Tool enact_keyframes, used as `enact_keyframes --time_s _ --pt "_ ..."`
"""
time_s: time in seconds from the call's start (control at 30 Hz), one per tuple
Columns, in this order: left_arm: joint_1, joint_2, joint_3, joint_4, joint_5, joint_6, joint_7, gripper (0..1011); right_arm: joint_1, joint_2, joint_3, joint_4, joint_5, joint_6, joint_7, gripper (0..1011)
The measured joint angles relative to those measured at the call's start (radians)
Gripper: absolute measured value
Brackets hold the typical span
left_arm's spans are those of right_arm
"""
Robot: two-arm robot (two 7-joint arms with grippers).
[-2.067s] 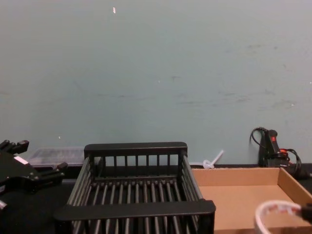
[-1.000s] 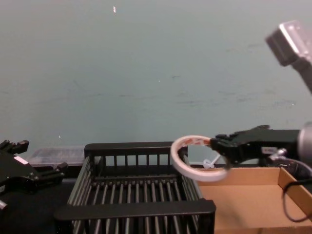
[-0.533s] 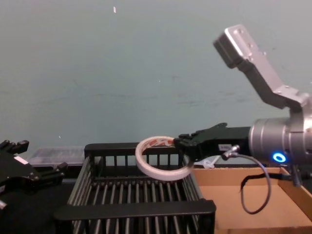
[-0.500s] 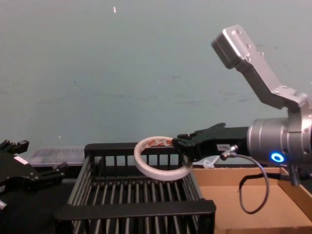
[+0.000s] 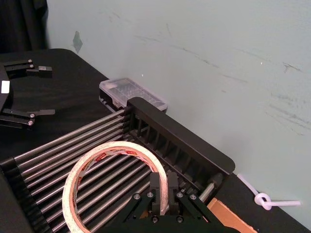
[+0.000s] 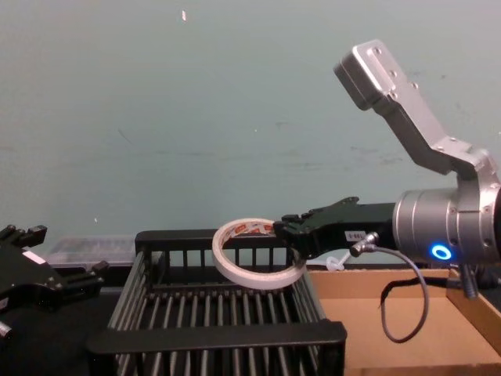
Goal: Pick up the white tape and place it into the black box , Pick up the silver tape and place it into the brown box.
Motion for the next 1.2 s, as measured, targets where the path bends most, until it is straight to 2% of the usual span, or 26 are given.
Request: enact_keyframes --time_s 0.13,0.37,0.43,0.57,0.6,0.87,0.9,1.1,1.2 --pt "0.000 0.000 0.000 0.000 0.000 0.000 0.000 1001 -0.001 0.001 0.000 -0.001 0.000 0.001 0.000 111" --pt "0.000 0.000 0.000 0.000 0.000 0.000 0.000 1001 -0.002 0.001 0.001 -0.003 0.001 0.001 -0.001 308" --pt "0.000 0.000 0.000 0.000 0.000 0.000 0.000 1001 -0.002 0.002 0.001 -0.003 0.001 0.002 -0.001 398" --pt "0.000 0.000 0.000 0.000 0.000 0.000 0.000 1001 -0.002 0.002 0.002 -0.003 0.001 0.002 -0.001 486" --pt "0.000 0.000 0.000 0.000 0.000 0.000 0.000 1001 -0.002 0.002 0.002 -0.003 0.001 0.002 -0.001 543" --pt "0.000 0.000 0.000 0.000 0.000 0.000 0.000 1001 -0.003 0.003 0.002 -0.004 0.002 0.002 -0.002 784" --pt "0.000 0.000 0.000 0.000 0.000 0.000 0.000 1001 -0.003 0.003 0.002 -0.004 0.002 0.002 -0.002 840" --pt "0.000 0.000 0.000 0.000 0.000 0.000 0.000 1001 -0.010 0.008 0.006 -0.016 -0.002 0.004 -0.006 984" --pt "0.000 0.000 0.000 0.000 0.000 0.000 0.000 1001 -0.018 0.014 0.011 -0.033 -0.003 0.010 -0.007 1002"
